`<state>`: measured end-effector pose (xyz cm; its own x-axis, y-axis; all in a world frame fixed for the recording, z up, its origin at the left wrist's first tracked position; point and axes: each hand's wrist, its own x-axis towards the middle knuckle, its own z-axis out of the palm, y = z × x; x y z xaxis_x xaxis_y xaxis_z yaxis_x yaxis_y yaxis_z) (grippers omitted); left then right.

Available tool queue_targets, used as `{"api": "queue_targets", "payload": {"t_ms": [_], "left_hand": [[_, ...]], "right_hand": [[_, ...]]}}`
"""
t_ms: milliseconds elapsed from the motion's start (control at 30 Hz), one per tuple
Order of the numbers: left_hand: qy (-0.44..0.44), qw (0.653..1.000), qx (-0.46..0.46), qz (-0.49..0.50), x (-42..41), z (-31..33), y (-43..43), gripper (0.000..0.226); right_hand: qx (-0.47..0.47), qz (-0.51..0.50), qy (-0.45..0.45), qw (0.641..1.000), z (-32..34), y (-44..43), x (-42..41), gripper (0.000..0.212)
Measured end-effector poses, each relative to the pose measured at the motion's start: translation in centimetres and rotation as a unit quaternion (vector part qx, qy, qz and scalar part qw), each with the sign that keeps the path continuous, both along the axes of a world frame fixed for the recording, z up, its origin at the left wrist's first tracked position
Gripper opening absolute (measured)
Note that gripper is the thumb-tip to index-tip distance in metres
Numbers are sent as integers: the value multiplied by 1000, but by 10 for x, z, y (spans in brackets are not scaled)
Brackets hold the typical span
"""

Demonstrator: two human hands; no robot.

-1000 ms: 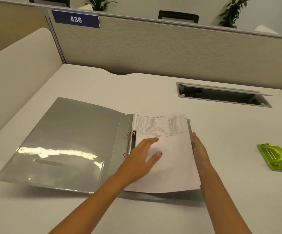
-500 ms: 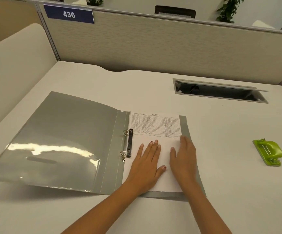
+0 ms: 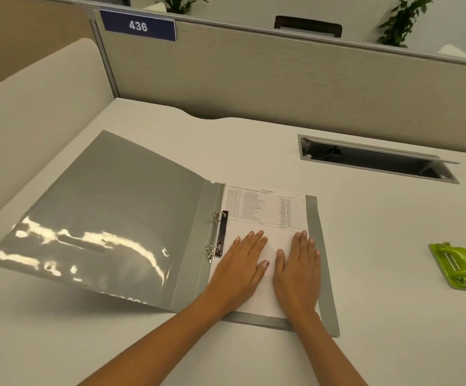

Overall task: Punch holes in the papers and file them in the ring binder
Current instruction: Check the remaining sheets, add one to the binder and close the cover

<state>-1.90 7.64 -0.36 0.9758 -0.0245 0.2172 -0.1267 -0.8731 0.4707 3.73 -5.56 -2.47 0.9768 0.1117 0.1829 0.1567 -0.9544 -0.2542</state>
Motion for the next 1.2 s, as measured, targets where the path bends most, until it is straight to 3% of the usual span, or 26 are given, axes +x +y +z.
{"api": "queue_targets", "payload": {"t_ms": [67, 267, 367, 433, 567, 733, 900, 1033, 1200], "left_hand": [[-19, 999, -20, 32, -4, 14, 10, 51], [-92, 989, 69, 94, -16, 61, 60, 49], [-82, 973, 104, 191, -25, 76, 94, 51], [-19, 938, 146, 313, -31, 82, 117, 56], [174, 821, 160, 520, -46, 98, 159, 72], [227, 774, 96, 584, -61, 103, 198, 75], [249, 777, 54, 576, -73, 110, 216, 58], [200, 794, 36, 573, -80, 125, 216, 50], [93, 856, -108, 497, -92, 182, 219, 50]], "right_hand": [[-4, 2, -1, 1000, 0, 0, 0, 72], [-5, 3, -2, 1000, 0, 0, 1, 73], [-5, 4, -3, 1000, 1, 0, 1, 73], [1, 5, -4, 1000, 1, 0, 0, 73], [10, 7, -5, 1000, 1, 0, 1, 73], [10, 11, -9, 1000, 0, 0, 0, 74], [12, 9, -16, 1000, 1, 0, -1, 73], [18, 10, -16, 1000, 1, -1, 1, 67], [16, 12, -18, 1000, -2, -2, 2, 65]]}}
